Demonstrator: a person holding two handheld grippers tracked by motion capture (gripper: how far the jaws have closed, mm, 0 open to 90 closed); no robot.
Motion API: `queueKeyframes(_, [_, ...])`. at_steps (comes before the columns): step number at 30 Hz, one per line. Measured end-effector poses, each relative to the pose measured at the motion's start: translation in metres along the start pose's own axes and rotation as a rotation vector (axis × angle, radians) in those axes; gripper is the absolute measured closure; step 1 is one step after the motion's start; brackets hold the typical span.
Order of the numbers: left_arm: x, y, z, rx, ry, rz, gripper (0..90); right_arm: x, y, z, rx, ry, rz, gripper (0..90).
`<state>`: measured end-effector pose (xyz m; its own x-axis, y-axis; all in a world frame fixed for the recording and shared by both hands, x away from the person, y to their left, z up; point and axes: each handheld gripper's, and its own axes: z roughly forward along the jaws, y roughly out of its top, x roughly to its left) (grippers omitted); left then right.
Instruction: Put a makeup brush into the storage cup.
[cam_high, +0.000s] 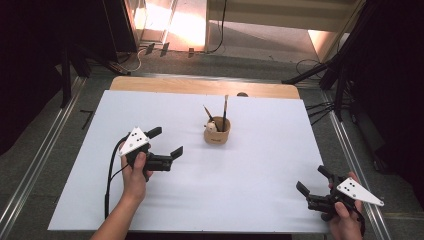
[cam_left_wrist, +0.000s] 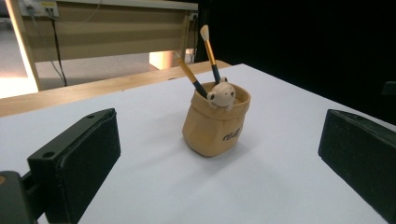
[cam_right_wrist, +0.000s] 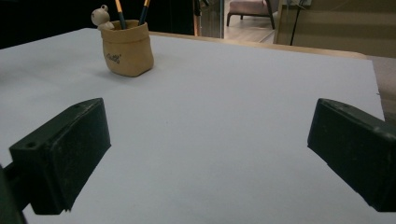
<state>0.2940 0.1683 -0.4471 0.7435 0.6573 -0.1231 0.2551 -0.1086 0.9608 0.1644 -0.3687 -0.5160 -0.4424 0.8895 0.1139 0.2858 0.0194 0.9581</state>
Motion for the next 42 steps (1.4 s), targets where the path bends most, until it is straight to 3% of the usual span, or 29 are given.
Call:
queueKeyframes(5, [0.004,-0.003,-0.015,-0.001,0.017,0.011,0.0,0.000,0.000,-0.001,-0.003,0.000,-0.002,0.0])
queueKeyframes(11, [0.013,-0.007,-0.033,-0.008,0.039,-0.007,0.0,0.000,0.000,0.000,0.000,0.000,-0.001,0.0])
queueKeyframes(30, [0.029,-0.020,-0.074,-0.008,0.076,-0.016,0.0,-0.001,-0.001,-0.001,0.005,-0.004,0.010,0.0])
queueKeyframes(42, [0.042,-0.030,-0.109,-0.013,0.132,-0.035,0.0,-0.001,-0.001,0.000,0.010,-0.007,0.004,0.0])
